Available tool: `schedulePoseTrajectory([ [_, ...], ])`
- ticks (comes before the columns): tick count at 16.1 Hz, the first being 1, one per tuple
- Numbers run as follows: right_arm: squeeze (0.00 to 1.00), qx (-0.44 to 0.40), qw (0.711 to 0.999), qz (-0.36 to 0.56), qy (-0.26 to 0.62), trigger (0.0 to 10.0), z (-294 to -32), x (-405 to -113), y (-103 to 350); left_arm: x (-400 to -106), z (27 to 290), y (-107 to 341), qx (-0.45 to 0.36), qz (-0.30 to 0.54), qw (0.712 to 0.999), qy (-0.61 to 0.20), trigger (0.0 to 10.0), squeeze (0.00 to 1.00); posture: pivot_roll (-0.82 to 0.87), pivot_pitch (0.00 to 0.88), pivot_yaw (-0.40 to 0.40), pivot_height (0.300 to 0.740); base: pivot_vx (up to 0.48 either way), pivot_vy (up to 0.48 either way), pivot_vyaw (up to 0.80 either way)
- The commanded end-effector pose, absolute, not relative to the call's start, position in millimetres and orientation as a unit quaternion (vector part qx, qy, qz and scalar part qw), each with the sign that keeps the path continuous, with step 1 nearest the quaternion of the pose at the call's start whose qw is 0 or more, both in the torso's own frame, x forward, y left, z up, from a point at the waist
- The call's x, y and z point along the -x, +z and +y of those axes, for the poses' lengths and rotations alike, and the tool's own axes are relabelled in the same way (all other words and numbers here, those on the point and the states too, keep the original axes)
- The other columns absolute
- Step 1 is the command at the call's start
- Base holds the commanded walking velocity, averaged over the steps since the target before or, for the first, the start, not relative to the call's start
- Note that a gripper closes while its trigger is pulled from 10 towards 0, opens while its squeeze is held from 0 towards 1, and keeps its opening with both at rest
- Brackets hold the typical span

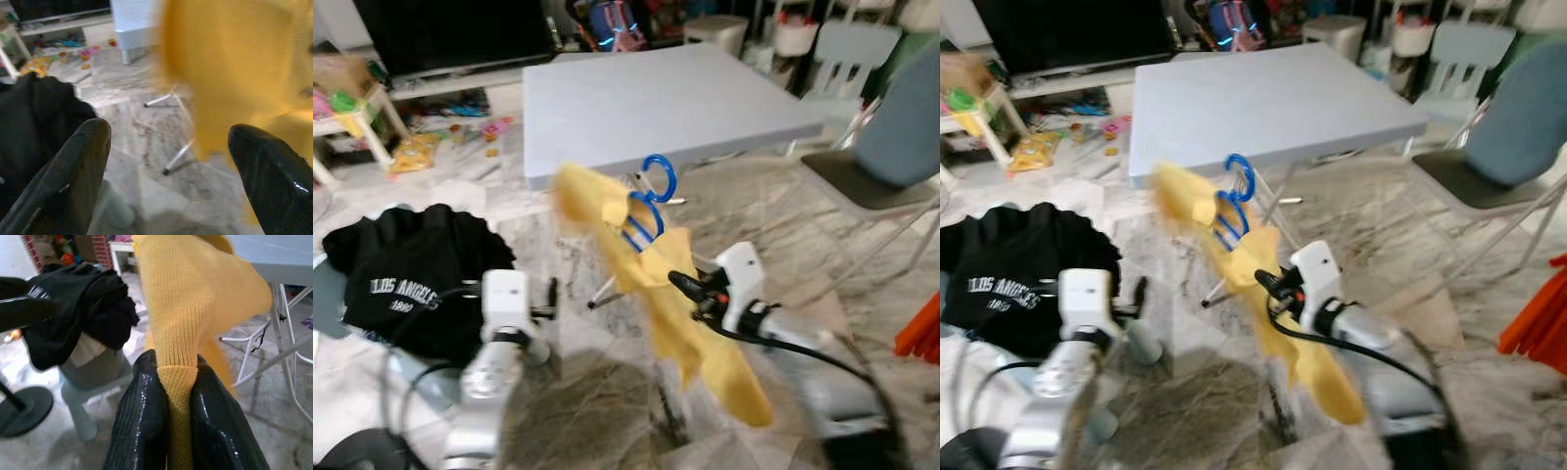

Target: Hang hanger

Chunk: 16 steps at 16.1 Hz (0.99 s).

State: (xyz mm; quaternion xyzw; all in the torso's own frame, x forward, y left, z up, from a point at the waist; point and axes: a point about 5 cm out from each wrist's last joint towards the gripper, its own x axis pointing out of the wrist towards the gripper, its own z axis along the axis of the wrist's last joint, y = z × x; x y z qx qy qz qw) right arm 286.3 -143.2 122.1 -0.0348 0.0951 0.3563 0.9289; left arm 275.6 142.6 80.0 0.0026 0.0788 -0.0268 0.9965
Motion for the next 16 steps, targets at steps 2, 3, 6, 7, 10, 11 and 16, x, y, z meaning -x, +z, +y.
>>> schedulePoseTrajectory([
  [2, 0.0, 0.03, 0.906, 0.091, 0.411, 10.0, -142.2, -276.4, 138.7, -281.0, 140.1, 83.4, -0.008, 0.069, 0.997, -0.04, 10.0, 0.0, -0.07, 0.0, 0.034, 0.74, 0.0, 0.0, 0.0],
  [3, 0.0, 0.027, 0.9, 0.095, 0.426, 10.0, -142.4, -273.1, 141.2, -282.2, 139.9, 83.7, -0.007, 0.068, 0.997, -0.04, 10.0, 0.0, -0.07, 0.0, 0.035, 0.74, 0.0, 0.0, 0.0],
  [6, 0.0, 0.006, 0.871, 0.116, 0.477, 10.0, -143.5, -258.9, 153.1, -291.0, 133.9, 87.9, 0.003, 0.056, 0.997, -0.054, 10.0, 0.0, -0.08, 0.0, 0.038, 0.74, 0.0, 0.0, 0.0],
  [7, 0.0, -0.005, 0.871, 0.114, 0.478, 10.0, -144.5, -258.4, 158.1, -294.7, 129.7, 88.7, 0.005, 0.054, 0.997, -0.063, 10.0, 0.0, -0.08, 0.0, 0.038, 0.74, 0.0, 0.0, 0.0],
  [10, 0.0, -0.025, 0.863, 0.113, 0.491, 10.0, -135.3, -254.8, 166.8, -301.8, 111.3, 92.9, 0.018, 0.044, 0.994, -0.103, 10.0, 0.0, -0.1, 0.0, 0.045, 0.74, 0.0, 0.0, 0.0],
  [11, 0.0, -0.02, 0.871, 0.104, 0.48, 10.0, -131.0, -258.3, 166.7, -300.7, 101.9, 95.3, 0.036, 0.041, 0.99, -0.132, 10.0, 0.0, -0.1, 0.0, 0.048, 0.74, 0.0, 0.0, 0.0],
  [16, 0.0, -0.037, 0.864, 0.102, 0.491, 10.0, -110.4, -257.5, 171.0, -298.4, 86.8, 92.0, 0.038, 0.043, 0.982, -0.177, 10.0, 0.0, -0.09, 0.0, 0.04, 0.74, 0.0, 0.0, 0.0],
])
